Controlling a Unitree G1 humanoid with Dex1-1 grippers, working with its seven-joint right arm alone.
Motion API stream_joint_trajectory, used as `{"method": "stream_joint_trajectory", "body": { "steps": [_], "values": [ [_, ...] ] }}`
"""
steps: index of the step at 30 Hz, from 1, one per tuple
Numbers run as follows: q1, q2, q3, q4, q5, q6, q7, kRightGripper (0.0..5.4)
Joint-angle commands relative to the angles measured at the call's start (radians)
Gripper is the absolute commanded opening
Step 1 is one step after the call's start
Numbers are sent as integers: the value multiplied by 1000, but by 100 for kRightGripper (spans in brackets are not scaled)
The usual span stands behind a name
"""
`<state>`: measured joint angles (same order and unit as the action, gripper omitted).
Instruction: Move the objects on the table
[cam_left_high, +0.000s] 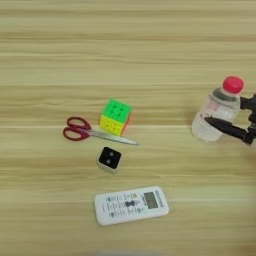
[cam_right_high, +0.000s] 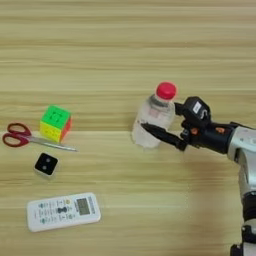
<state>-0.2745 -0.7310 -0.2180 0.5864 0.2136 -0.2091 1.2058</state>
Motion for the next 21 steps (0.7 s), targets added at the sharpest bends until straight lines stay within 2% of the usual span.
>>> {"method": "stream_joint_trajectory", "body": {
  "steps": [1, 5, 11, 16, 21],
  "values": [
    [-108, -24, -28, -63, 19, -25, -78, 329],
    [-135, 11, -26, -122, 13, -11, -150, 324],
    [-179, 85, 19, -216, -59, 32, -314, 318],
    [-201, 156, 82, -278, -127, 113, -427, 317],
    [-205, 218, 134, -315, -162, 220, -490, 316]
  ]
}}
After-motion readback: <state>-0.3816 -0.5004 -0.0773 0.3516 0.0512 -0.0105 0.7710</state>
